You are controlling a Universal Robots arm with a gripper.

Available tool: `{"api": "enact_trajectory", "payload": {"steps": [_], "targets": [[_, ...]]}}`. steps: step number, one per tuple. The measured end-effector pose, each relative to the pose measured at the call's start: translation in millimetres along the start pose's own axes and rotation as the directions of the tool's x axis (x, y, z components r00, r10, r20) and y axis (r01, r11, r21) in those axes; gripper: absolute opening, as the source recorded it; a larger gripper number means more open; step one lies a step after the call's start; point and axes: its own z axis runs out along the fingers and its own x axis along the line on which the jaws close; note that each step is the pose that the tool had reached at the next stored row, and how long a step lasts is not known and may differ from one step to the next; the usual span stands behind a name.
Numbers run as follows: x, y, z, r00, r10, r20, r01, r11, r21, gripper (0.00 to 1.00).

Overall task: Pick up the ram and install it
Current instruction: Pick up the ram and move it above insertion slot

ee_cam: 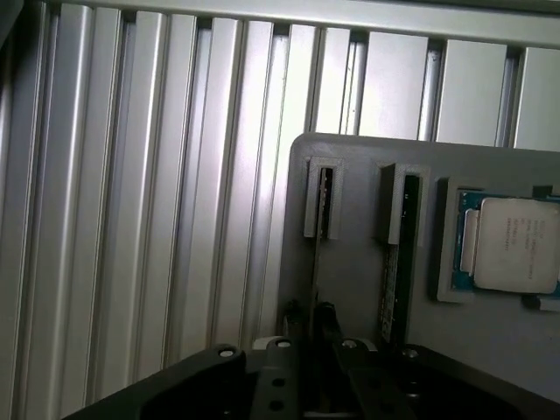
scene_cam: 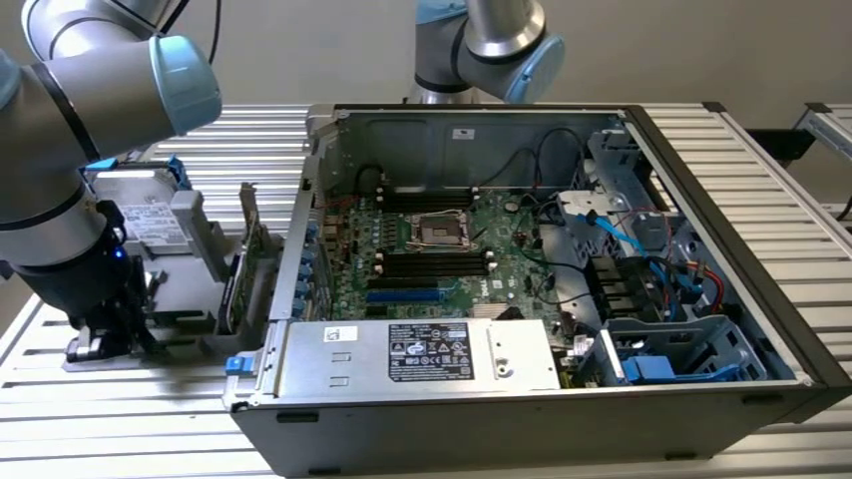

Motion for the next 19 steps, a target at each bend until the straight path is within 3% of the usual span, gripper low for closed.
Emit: {"api": "enact_trajectory", "payload": {"steps": [3, 19], "targets": [[0.0, 0.0, 0.0, 1.0, 0.0, -0.0003, 0.0, 1.0, 0.0, 0.14], [0.3, -2.5, -1.0, 1.0, 0.0, -0.0001, 0.0, 1.0, -0.0015, 0.14]]}}
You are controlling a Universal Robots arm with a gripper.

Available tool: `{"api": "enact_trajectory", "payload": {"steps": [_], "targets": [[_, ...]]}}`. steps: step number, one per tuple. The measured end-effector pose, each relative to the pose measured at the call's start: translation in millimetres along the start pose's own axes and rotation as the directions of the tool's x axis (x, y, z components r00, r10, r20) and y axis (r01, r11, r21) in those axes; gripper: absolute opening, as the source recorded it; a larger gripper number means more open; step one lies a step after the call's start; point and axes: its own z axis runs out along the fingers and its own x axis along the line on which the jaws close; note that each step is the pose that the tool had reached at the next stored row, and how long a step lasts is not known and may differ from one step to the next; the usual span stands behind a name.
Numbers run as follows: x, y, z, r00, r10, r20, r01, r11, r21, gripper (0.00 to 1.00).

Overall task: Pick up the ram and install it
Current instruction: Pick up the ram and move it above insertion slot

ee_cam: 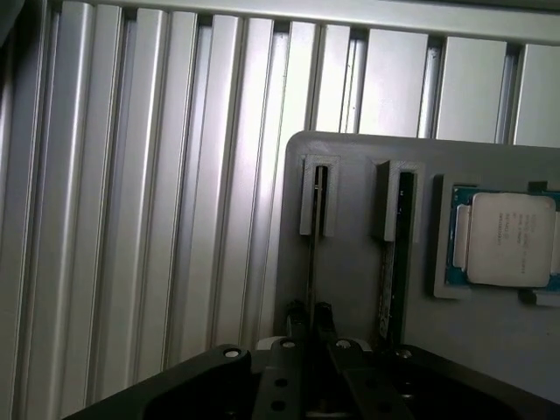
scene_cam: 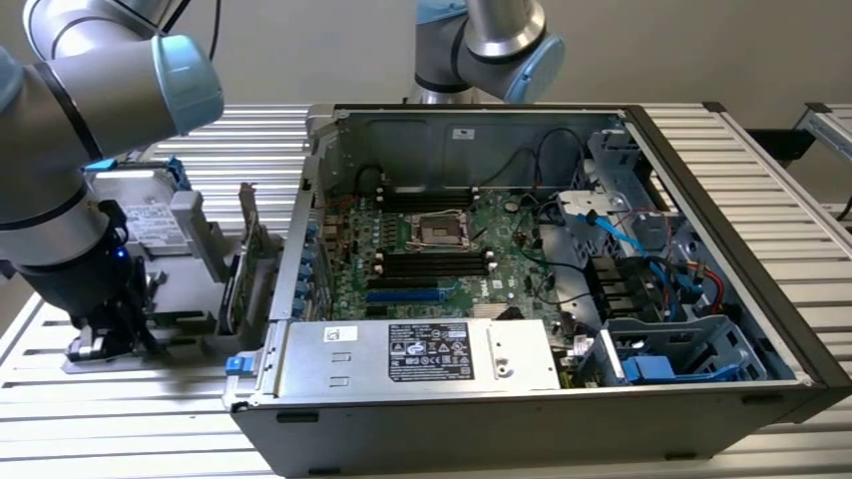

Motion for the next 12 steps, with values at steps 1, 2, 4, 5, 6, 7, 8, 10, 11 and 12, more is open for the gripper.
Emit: {"api": "enact_trajectory", "payload": {"steps": [1, 2, 4, 5, 6, 7, 8, 10, 11, 12], "targets": [[0.0, -0.4, -0.5, 1.0, 0.0, -0.0001, 0.0, 1.0, -0.0007, 0.14], [0.1, -0.7, -1.1, 1.0, 0.0, -0.0001, 0.0, 1.0, -0.0013, 0.14], [0.1, -1.0, -2.1, 1.0, 0.0, 0.0001, 0.0, 1.0, -0.0019, 0.14], [0.2, -1.1, -2.7, 1.0, 0.0, 0.0001, 0.0, 1.0, -0.0021, 0.14], [0.2, -1.1, -3.4, 1.0, 0.0, 0.0001, 0.0, 1.0, -0.0023, 0.14], [0.2, -1.0, -4.4, 1.0, 0.0, 0.0002, 0.0, 1.0, -0.0025, 0.14], [0.3, -1.0, -5.5, 1.0, 0.0, 0.0002, 0.0, 1.0, -0.0027, 0.14], [0.3, -0.9, -8.1, 1.0, 0.0, 0.0002, 0.0, 1.0, -0.0028, 0.14], [0.4, -0.8, -9.6, 1.0, 0.0, 0.0002, 0.0, 1.0, -0.003, 0.14], [0.4, -0.7, -11.1, 1.0, 0.0, 0.0003, 0.0, 1.0, -0.0031, 0.14]]}}
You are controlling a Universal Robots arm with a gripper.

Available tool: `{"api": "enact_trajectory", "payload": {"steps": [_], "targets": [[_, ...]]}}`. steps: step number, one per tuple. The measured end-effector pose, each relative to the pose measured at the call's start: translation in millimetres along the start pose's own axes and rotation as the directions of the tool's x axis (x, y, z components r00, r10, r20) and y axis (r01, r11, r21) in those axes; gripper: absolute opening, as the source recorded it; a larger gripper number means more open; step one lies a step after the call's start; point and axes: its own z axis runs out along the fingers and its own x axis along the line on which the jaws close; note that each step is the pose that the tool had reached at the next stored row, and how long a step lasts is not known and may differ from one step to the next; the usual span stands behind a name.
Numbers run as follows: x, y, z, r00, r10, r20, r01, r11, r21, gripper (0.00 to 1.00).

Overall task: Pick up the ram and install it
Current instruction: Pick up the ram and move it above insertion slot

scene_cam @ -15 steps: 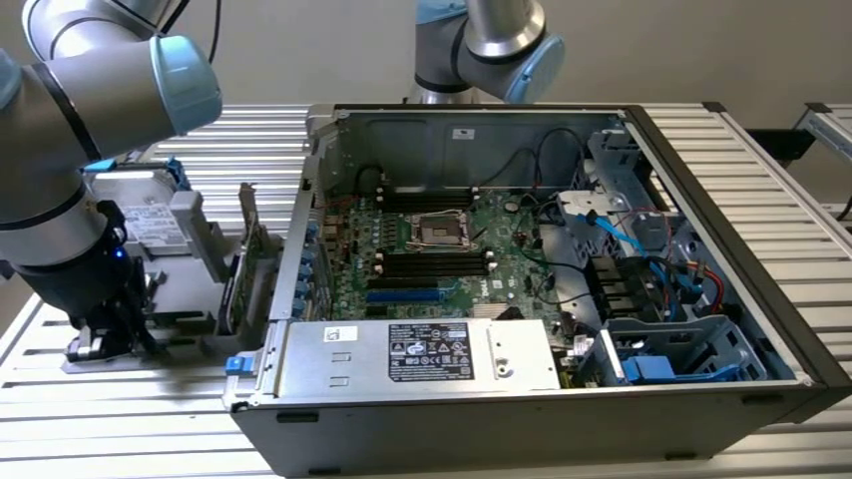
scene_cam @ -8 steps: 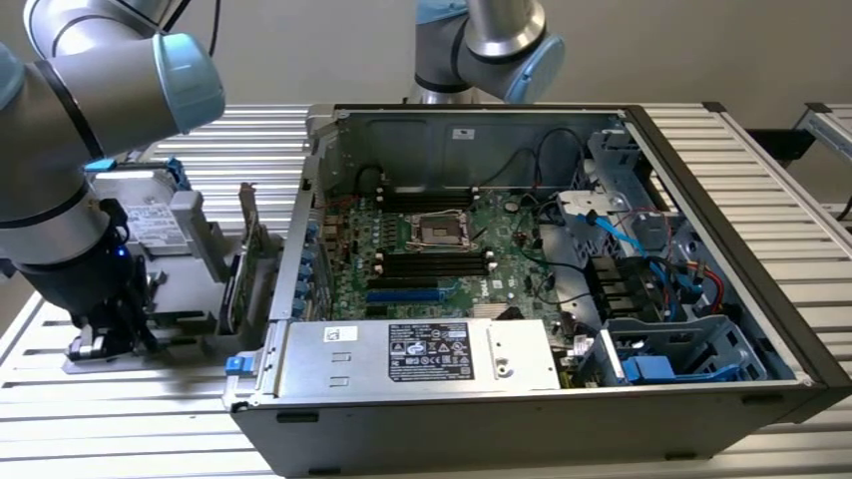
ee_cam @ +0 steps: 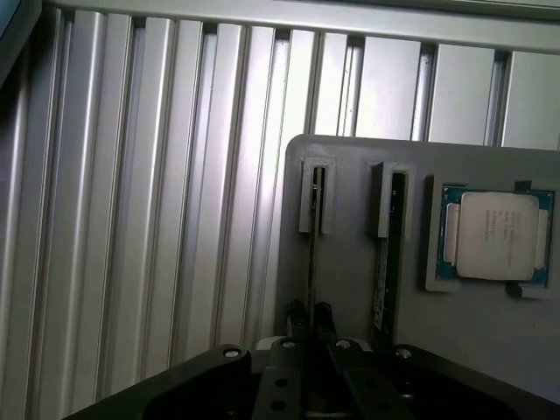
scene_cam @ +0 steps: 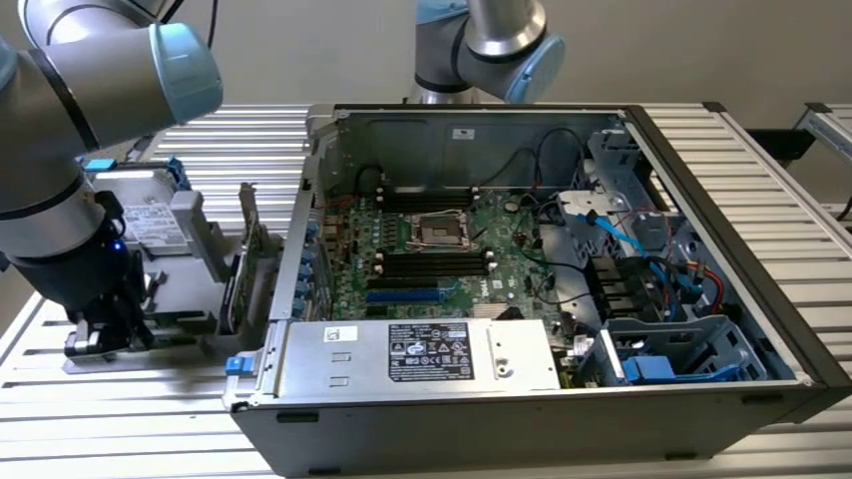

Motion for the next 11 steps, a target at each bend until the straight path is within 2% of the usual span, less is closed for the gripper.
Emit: {"api": "enact_trajectory", "payload": {"steps": [11], "targets": [[0.5, 0.7, -15.7, 1.0, 0.001, 0.0, -0.001, 1.0, -0.0007, 0.14]]}}
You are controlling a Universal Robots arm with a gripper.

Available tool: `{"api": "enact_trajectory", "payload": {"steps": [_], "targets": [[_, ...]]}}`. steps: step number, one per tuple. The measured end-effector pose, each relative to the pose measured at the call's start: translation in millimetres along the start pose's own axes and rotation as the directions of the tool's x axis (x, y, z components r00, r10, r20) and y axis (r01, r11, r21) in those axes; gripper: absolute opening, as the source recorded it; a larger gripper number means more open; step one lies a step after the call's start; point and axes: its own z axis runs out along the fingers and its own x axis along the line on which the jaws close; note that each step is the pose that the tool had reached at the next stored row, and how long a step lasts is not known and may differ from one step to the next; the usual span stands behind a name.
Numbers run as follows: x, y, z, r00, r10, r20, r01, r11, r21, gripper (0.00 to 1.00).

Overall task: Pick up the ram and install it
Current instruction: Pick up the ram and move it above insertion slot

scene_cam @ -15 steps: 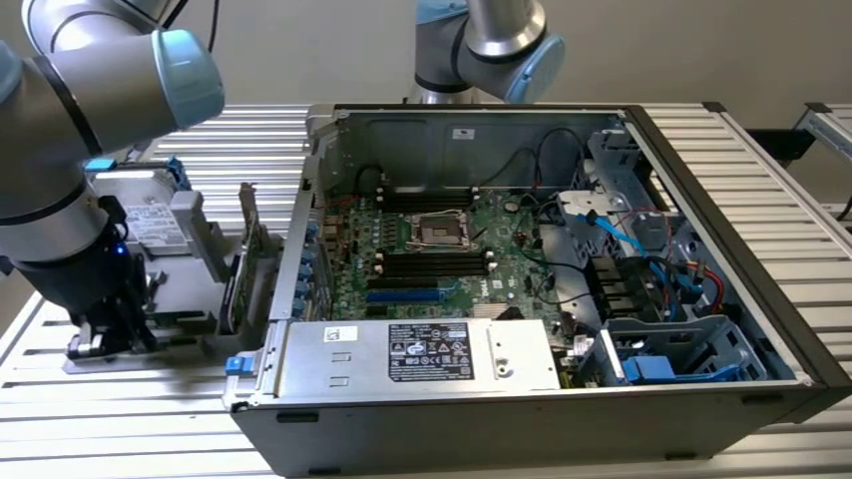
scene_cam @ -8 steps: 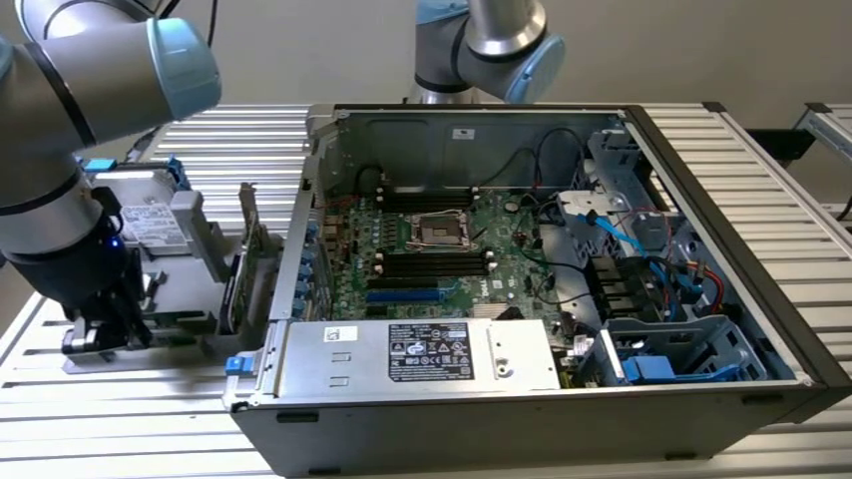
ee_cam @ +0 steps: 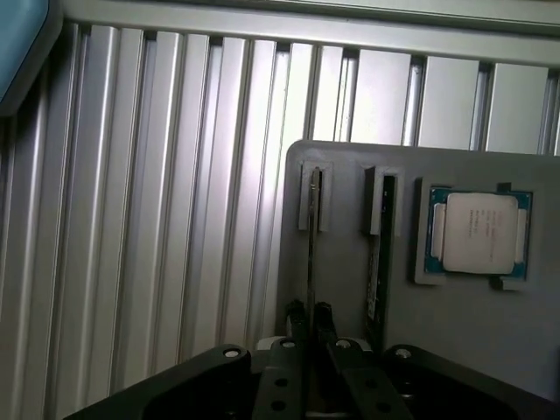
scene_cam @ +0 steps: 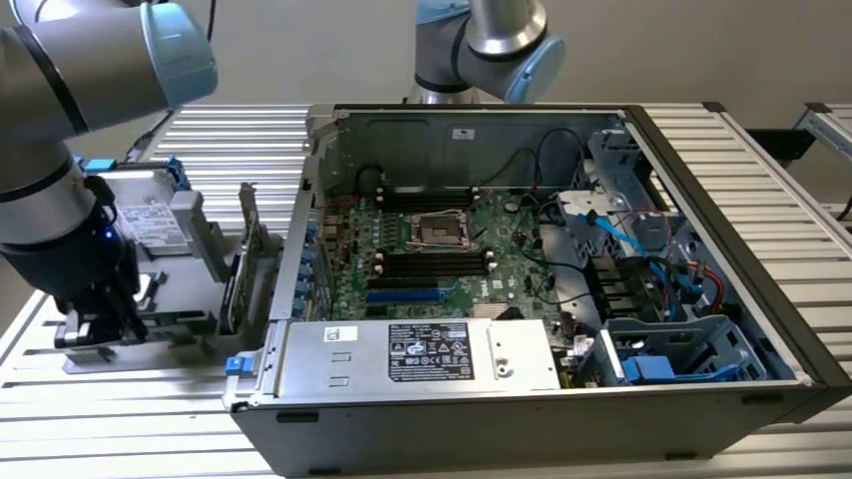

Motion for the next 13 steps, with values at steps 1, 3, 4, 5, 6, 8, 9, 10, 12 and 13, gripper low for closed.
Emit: {"api": "enact_trajectory", "payload": {"steps": [1, 3, 4, 5, 6, 8, 9, 10, 12, 13], "targets": [[0.1, 0.1, -2.1, 1.0, 0.0, 0.0001, 0.0, 1.0, -0.0001, 0.14], [0.2, 0.3, -6.8, 1.0, 0.0, 0.0001, 0.0, 1.0, -0.0004, 0.14], [0.3, 0.5, -9.4, 1.0, 0.0, 0.0002, 0.0, 1.0, -0.0008, 0.14], [0.4, 0.6, -12.1, 1.0, 0.001, 0.0002, -0.001, 1.0, -0.0014, 0.14], [0.5, 0.6, -15.2, 1.0, 0.0, 0.0003, 0.0, 1.0, -0.0026, 0.14], [0.7, 0.7, -21.3, 1.0, 0.0, 0.0007, 0.0, 1.0, -0.0059, 0.14], [0.9, 0.6, -24.9, 1.0, 0.0, 0.0008, 0.0, 1.0, -0.0082, 0.14], [1.0, 0.3, -28.8, 1.0, 0.0, 0.0009, 0.0, 0.9999, -0.0109, 0.14], [1.3, -0.8, -34.9, 1.0, 0.0, 0.0014, 0.0, 0.9999, -0.0153, 0.14], [1.5, -1.8, -37.9, 1.0, 0.0, 0.0017, 0.0, 0.9998, -0.0177, 0.14]]}}
